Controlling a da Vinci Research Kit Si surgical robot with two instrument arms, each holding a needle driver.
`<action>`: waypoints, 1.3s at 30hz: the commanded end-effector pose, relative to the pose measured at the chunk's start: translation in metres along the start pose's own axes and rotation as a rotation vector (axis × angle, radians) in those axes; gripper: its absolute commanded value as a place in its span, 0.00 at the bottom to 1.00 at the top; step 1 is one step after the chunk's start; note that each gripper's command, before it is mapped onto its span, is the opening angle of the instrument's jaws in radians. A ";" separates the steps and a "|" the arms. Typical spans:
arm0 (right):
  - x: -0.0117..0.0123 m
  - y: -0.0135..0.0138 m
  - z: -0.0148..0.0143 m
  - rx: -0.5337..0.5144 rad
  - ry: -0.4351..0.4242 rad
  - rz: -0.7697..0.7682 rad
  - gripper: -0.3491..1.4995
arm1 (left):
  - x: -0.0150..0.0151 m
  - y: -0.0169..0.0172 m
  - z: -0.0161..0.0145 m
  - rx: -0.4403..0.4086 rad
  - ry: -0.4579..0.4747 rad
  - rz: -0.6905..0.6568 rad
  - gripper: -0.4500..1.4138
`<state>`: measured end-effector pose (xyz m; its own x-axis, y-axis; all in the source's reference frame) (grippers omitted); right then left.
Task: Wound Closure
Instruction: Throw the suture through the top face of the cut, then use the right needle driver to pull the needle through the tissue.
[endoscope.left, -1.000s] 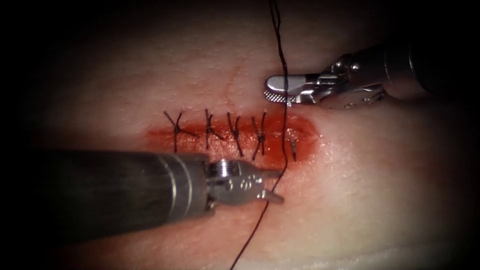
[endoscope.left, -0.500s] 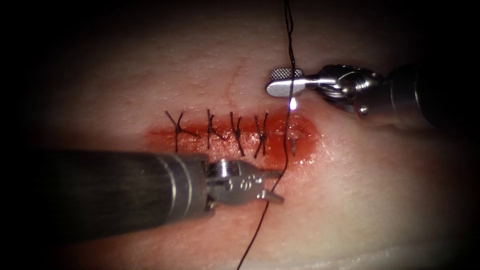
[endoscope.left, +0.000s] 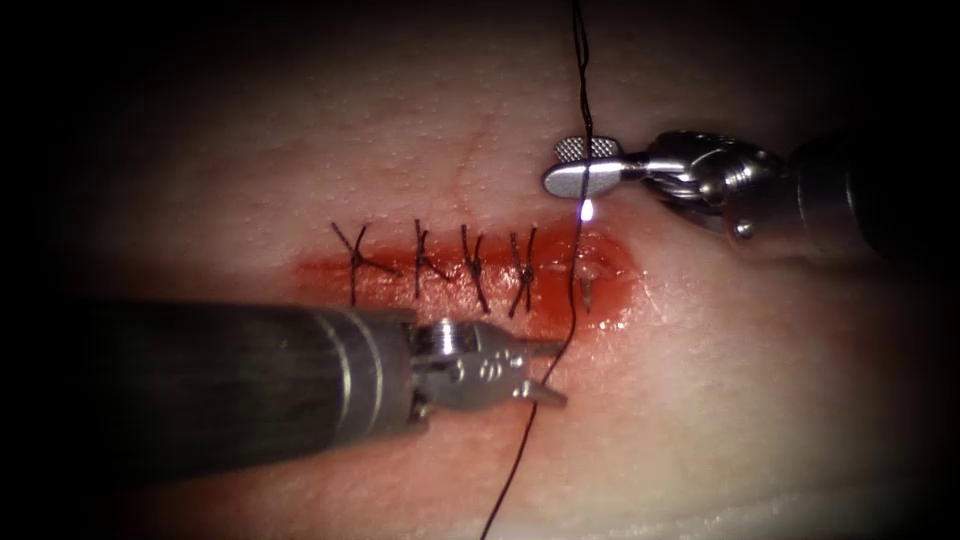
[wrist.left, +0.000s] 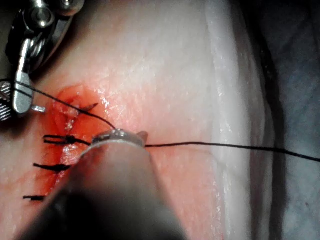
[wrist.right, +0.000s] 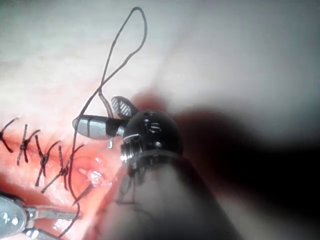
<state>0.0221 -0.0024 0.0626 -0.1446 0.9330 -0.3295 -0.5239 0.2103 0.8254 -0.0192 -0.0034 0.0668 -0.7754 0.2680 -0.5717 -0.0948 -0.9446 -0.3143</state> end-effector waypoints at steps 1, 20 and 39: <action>-0.0002 0.0003 0.0007 0.004 0.004 0.001 0.75 | 0.0001 -0.0001 0.0007 0.000 0.001 0.001 0.30; -0.0030 -0.0026 -0.0002 0.084 -0.272 0.467 0.00 | 0.0001 -0.0001 0.0007 0.000 0.001 0.001 0.30; -0.0035 -0.0025 -0.0040 0.124 -0.083 0.054 0.81 | 0.0004 -0.0002 -0.0002 -0.010 0.002 0.034 0.30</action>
<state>0.0206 -0.0072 0.0586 -0.0941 0.9631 -0.2524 -0.4058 0.1944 0.8931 -0.0189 -0.0031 0.0657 -0.7762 0.2244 -0.5893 -0.0531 -0.9545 -0.2935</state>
